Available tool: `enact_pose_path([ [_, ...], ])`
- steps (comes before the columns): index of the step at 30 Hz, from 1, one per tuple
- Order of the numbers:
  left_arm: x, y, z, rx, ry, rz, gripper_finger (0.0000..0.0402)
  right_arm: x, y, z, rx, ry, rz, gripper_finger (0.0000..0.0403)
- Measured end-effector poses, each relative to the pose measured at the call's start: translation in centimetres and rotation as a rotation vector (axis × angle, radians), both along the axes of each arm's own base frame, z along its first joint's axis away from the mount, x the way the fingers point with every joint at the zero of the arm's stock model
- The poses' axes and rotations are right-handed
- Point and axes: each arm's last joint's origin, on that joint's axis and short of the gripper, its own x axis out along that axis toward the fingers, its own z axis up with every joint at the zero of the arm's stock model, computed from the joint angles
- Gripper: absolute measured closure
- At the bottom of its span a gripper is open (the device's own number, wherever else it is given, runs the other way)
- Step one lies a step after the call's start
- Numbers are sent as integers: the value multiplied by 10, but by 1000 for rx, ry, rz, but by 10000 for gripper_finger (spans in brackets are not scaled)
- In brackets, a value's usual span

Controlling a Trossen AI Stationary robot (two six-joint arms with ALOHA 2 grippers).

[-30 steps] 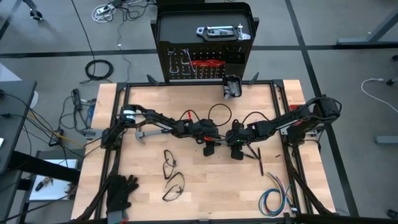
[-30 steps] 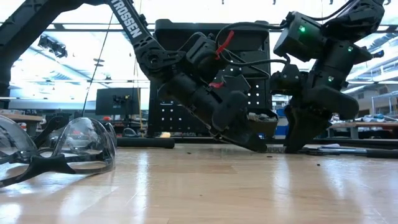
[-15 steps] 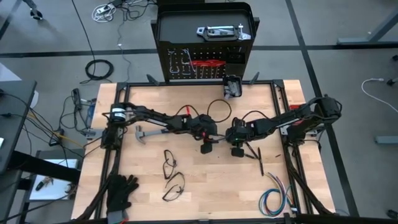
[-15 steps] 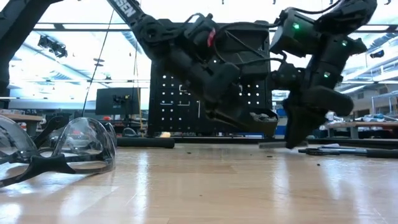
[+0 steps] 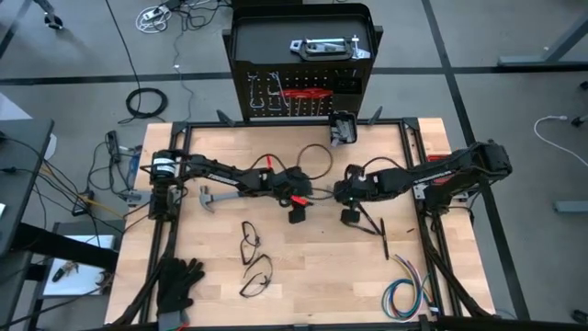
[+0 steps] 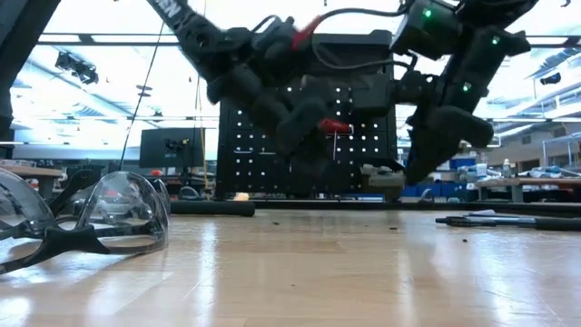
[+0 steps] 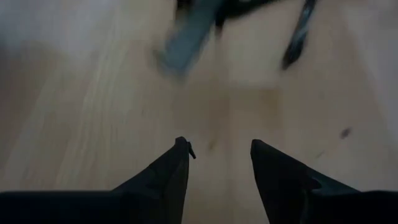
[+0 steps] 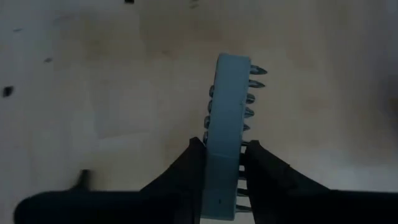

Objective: Hang tools onto peg board
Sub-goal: Put the screwdriver bits on the pegboard, then move the middle left hammer on the middle right

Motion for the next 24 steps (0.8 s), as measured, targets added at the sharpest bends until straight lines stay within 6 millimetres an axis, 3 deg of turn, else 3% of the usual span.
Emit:
enact_pose_path([
  [6,-22,4,-22,-56,2,67,229,-13,-40,26,-173,-69,-133,309],
  [15,-58,-13,5,-109,-158,76,229,-18,-113,46,-363,-221,-290,309],
  [22,-95,-30,19,-256,-456,108,229,-18,-149,36,-406,-239,-389,305],
  [24,-99,-35,26,-297,-556,92,229,-18,-157,32,-415,-246,-416,274],
])
